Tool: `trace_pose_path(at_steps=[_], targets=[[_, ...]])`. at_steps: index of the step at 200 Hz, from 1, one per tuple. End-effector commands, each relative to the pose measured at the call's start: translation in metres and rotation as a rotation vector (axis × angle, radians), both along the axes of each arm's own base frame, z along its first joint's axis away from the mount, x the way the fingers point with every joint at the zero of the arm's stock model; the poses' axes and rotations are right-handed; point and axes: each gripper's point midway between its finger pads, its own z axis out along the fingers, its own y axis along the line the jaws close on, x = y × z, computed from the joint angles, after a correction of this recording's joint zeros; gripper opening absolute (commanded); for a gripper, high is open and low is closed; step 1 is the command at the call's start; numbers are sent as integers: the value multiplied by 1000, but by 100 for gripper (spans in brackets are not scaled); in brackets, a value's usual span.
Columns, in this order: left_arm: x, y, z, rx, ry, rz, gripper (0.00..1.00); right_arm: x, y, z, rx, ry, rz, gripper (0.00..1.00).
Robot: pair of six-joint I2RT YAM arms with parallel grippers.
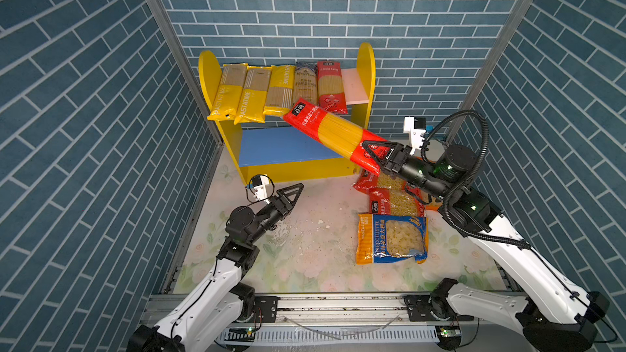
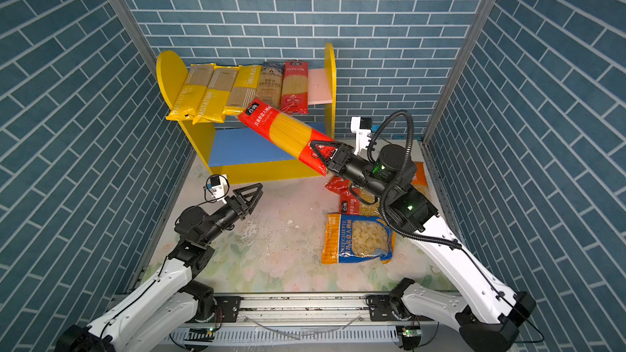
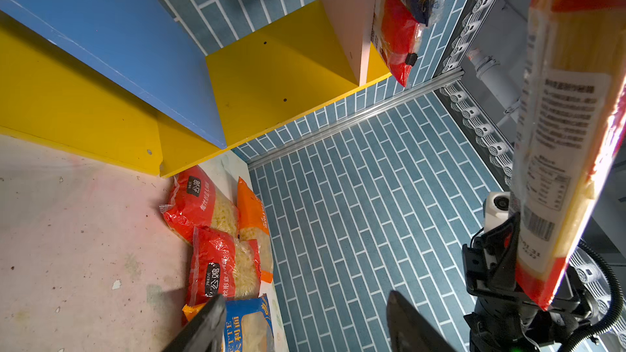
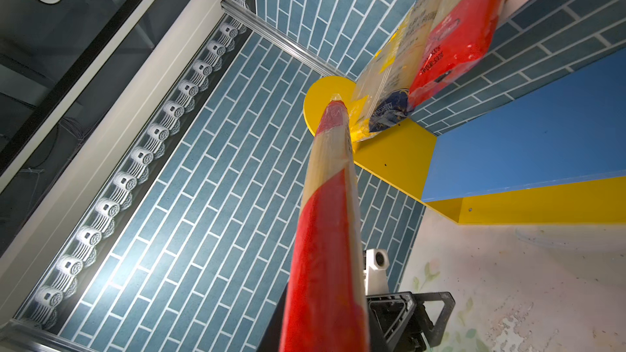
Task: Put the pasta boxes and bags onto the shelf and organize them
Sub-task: 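Lift the red pack onto the top shelf with right gripper while left releases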
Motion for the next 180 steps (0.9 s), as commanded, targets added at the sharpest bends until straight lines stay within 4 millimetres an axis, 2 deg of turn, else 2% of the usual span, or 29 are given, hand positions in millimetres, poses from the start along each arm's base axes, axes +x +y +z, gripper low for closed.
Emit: trace_pose_path(at_steps=[1,22,65,94,116,147,180], targets=[[0,0,7,-9,-35,2,75,-22,-43,117,250,-314,-109,0],[0,0,3,-12,-28,1,75,5,-56,124,294,-373,-277,0],[-1,1,-1,2,-15,6,75,87,-75,109,401,-344,-591,0],[-1,0,-3,6,-10,2,75,129,-73,106,488,-342,-690,0],[-1,-1,-5,6,-8,4,75,161,-57,98,543,-309,-714,0],[-4,-1,-4,1,-7,0,75,180,-51,87,579,-294,-822,0],[-5,1,-16,15,18,14,75,200,-37,73,593,-203,-903,1]])
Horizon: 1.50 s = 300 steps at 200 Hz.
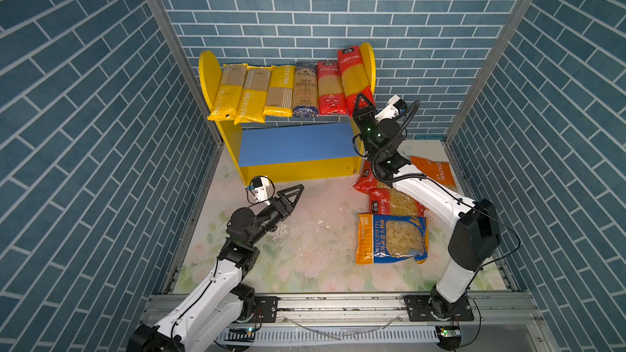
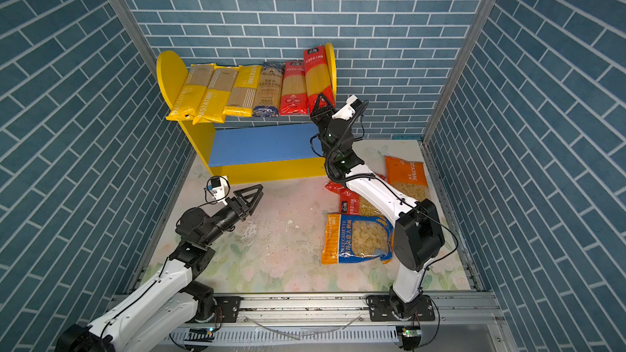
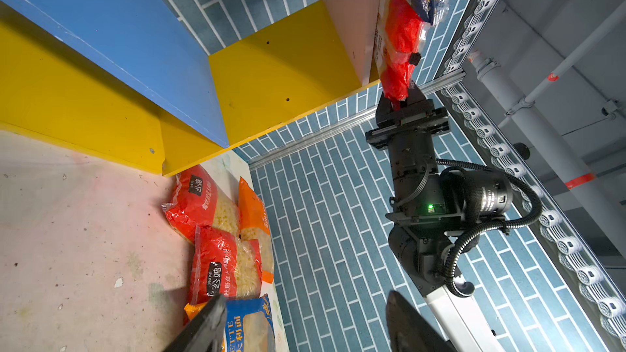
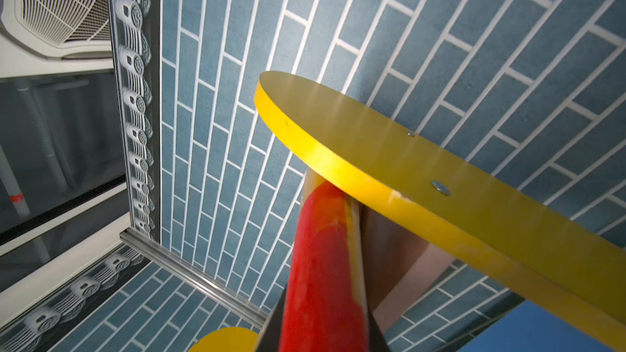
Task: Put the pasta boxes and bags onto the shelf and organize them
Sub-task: 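Lift the red pack onto the top shelf with right gripper while left releases, then release the pack on the shelf and lower both grippers toward the pasta bags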
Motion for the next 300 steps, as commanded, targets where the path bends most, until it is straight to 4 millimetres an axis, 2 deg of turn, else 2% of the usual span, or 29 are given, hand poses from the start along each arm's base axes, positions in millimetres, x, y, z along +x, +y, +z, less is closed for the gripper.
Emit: trace_pose_path(at_steps=[1,20,38,57,86,117,151,180,200,216,243,263,277,300], targets=[[-2,1,-7,15,7,9,75,-34,-45,102,302,-230,-117,1],[-3,1,-3,6,-5,8,75,-21,-37,97,315,-192,-130,7],[-4,2,-2,9,-10,13,75,-19,-31,94,297,-165,-143,25],[-4,3,-5,22,-6,20,75,-22,-31,90,295,-146,-141,39],[-2,2,-10,25,4,18,75,-27,-30,85,283,-101,-97,50],[-1,-1,-5,13,-19,15,75,-34,-28,79,232,-67,-39,59],[-3,-12,0,16,-71,5,75,-54,-39,36,154,38,20,67],[-7,-30,0,79,-104,-37,75,-80,-61,7,58,109,42,69],[-9,-42,-6,170,-122,-61,75,-94,-66,-21,-44,173,95,68],[-14,-52,-15,288,-141,-77,75,-111,-79,-49,-210,263,132,67],[-29,-79,-43,575,-176,-139,76,-159,-107,-124,-590,491,199,63],[-35,-103,-69,652,-146,-212,76,-192,-131,-184,-800,658,270,64],[-36,-123,-84,650,-118,-270,76,-208,-146,-220,-862,778,317,66],[-43,-150,-115,705,-55,-358,75,-224,-167,-276,-848,950,362,68]])
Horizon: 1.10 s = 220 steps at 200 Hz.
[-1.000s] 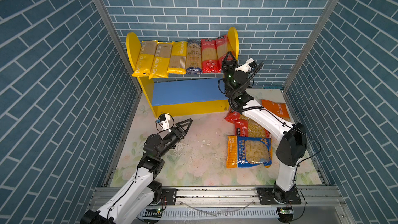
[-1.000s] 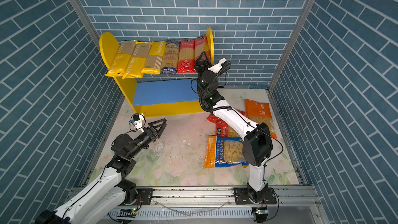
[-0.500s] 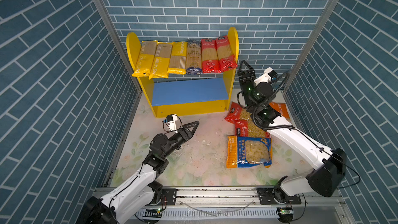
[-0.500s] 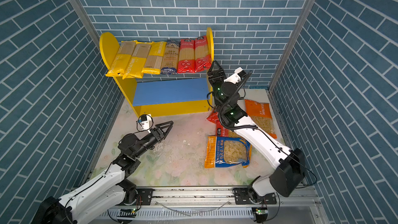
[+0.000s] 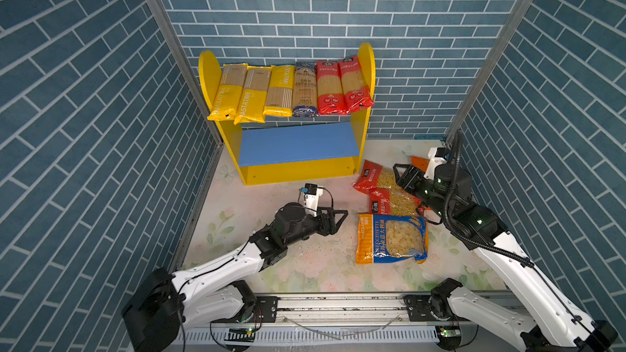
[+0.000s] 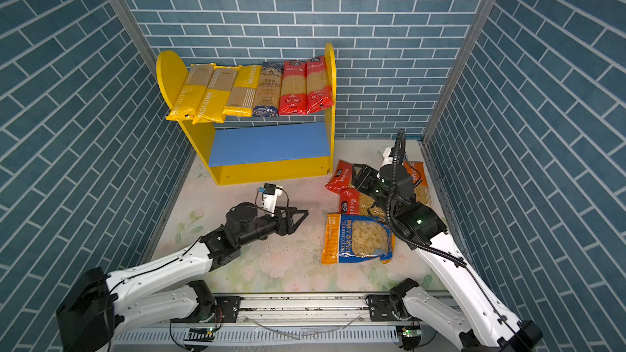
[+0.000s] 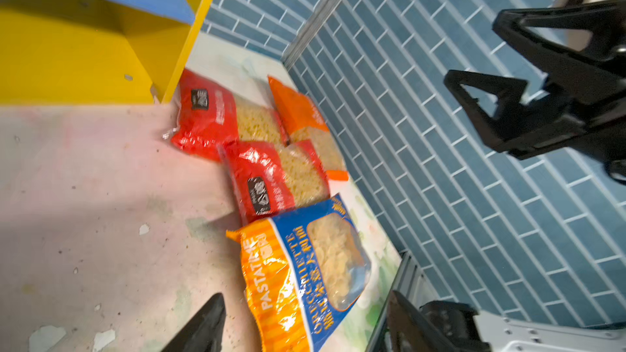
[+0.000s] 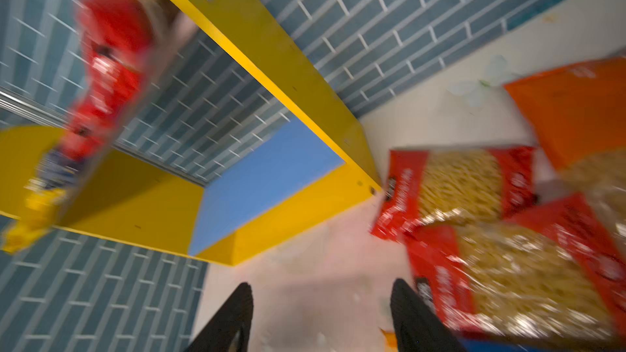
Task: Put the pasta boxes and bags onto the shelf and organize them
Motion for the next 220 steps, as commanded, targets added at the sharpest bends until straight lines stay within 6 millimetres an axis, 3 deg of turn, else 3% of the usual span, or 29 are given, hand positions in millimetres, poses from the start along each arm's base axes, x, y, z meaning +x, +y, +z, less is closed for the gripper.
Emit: trace_pose_path(at_steps=[1,39,64,83,111,129,162,177,189,203,220], targets=[[-6,-19,-33,115,38,-53,75,-44,-23,-105,-166,346,86,69],[-7,-30,-64,132,108,-42,76,-41,-78,-160,-96,463,-118,71],[-5,-37,-73,114,139,-42,76,-38,-102,-191,-38,523,-201,72],[-3,-41,-78,93,163,-36,76,-34,-107,-205,1,542,-218,72],[2,-37,-76,117,145,-14,76,-40,-77,-215,87,564,-112,60],[13,-14,-70,174,107,48,76,-51,-49,-220,40,587,-12,57],[32,31,-45,211,49,148,77,-65,36,-230,91,623,169,51],[37,47,-37,233,32,183,78,-69,83,-222,103,619,283,52],[41,54,-33,226,35,204,78,-69,105,-213,120,616,343,55],[44,51,-30,217,29,193,78,-64,114,-196,169,586,377,59],[43,35,-34,265,23,142,78,-50,90,-179,196,533,365,63]])
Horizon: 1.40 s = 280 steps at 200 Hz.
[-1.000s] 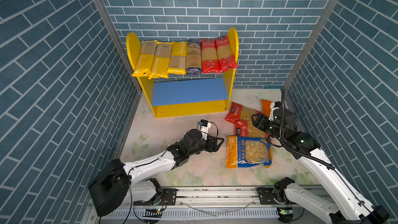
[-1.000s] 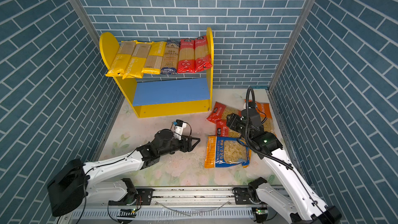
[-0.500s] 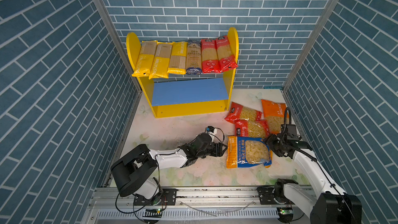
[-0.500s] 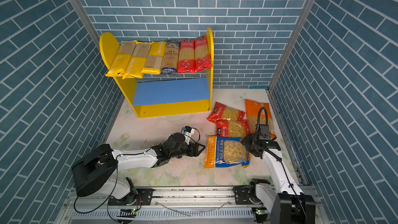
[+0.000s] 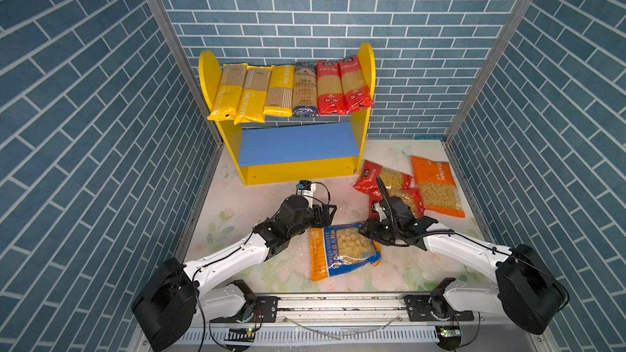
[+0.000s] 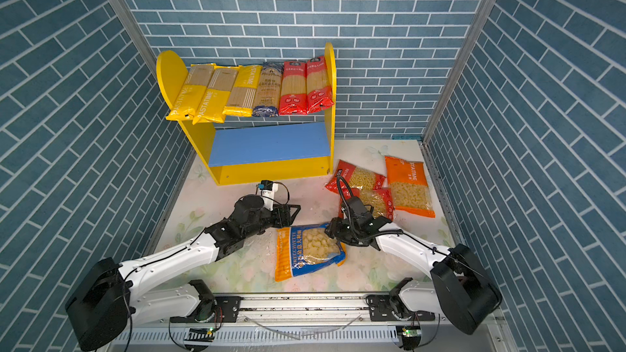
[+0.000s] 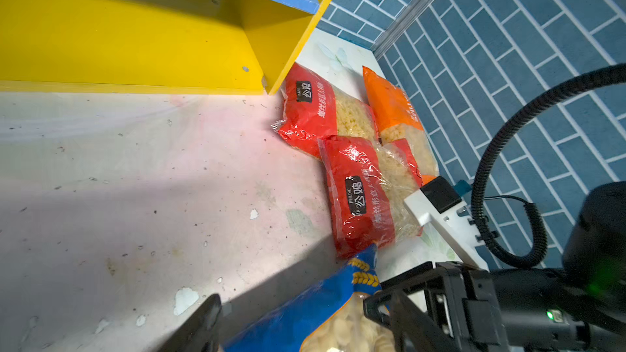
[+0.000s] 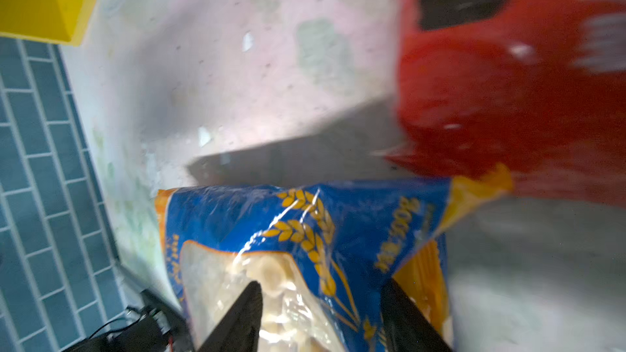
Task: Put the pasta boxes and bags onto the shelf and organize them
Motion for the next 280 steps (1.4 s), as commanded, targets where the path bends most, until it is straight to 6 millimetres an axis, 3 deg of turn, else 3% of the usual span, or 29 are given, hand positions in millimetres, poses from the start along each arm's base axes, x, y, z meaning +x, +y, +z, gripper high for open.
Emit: trace_pose_path(at_steps=[1,7,45,71,83,99,125,146,173,201,220,236,266,280], targets=[[-1,-13,-10,95,11,-61,78,22,-9,40,124,-47,-49,63],[-4,-19,-18,125,19,-82,78,27,-25,42,115,-46,-70,64],[-3,-85,-17,72,24,-194,78,55,-155,33,-61,-92,-347,73],[-12,-125,-32,101,72,-290,77,71,-213,28,-195,-122,-508,78],[-16,-136,-40,106,100,-318,77,78,-226,19,-214,-109,-536,81],[-20,-143,-51,117,130,-338,76,93,-225,3,-160,-99,-516,82],[-20,-137,-57,131,130,-321,76,111,-206,-12,-34,-118,-450,83],[-22,-132,-59,141,127,-330,77,113,-184,-17,81,-116,-374,77],[-18,-122,-64,126,140,-301,77,101,-170,-26,93,-90,-326,66],[-15,-122,-49,6,168,-282,77,97,-141,-2,247,-132,-289,55],[-12,-121,-34,-102,183,-250,77,101,-136,21,313,-173,-341,38],[-10,-118,-30,-168,199,-213,77,108,-130,46,369,-212,-379,24],[-8,-100,-32,-145,213,-133,76,114,-112,96,423,-300,-426,8],[-6,-91,-23,-153,191,-103,76,116,-107,120,427,-342,-462,0]])
